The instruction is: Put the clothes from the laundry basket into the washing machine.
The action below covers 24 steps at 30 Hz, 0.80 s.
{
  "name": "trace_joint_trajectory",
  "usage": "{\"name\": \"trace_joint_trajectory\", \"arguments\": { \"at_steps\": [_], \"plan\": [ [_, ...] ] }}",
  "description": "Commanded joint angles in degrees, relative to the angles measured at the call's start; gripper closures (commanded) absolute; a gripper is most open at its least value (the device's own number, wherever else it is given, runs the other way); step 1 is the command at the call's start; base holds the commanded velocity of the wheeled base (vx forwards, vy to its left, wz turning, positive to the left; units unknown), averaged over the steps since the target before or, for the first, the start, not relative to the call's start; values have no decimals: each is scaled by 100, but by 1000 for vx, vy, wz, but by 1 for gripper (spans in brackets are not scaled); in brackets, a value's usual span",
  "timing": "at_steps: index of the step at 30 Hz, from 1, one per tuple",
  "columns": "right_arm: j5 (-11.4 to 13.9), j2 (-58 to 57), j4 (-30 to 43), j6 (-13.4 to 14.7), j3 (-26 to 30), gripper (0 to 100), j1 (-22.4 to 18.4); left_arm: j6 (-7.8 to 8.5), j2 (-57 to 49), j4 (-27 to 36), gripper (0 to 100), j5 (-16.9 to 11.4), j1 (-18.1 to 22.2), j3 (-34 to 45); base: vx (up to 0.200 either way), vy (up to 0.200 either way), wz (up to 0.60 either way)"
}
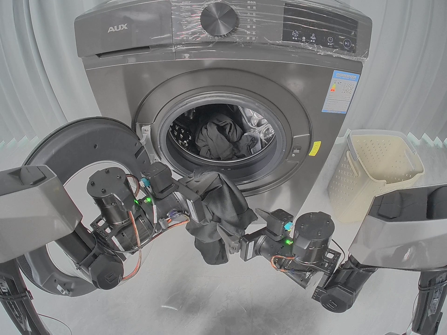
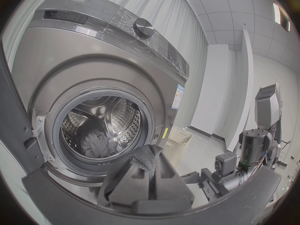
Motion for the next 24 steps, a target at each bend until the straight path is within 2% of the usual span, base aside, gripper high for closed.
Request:
{"name": "trace_joint_trajectory", "arguments": {
  "at_steps": [1, 7, 17, 18, 24],
  "plan": [
    [11, 375, -4, -18, -278, 0, -71, -6, -24, -6, 100, 1, -5, -10, 0, 0, 0],
    [11, 656, -13, -18, -586, 0, -71, -15, -33, -6, 100, 1, -5, -1, 0, 0, 0],
    [11, 700, -83, -9, -744, 0, -177, -15, -147, 3, 100, 10, 4, 8, 0, 0, 0],
    [11, 709, -136, -9, -771, 100, -177, -15, -147, 3, 100, 10, 4, 8, 0, 0, 0],
    [11, 709, -215, 17, -788, 100, -168, -15, -147, -6, 100, 1, 4, 34, 0, 0, 0]
  ]
}}
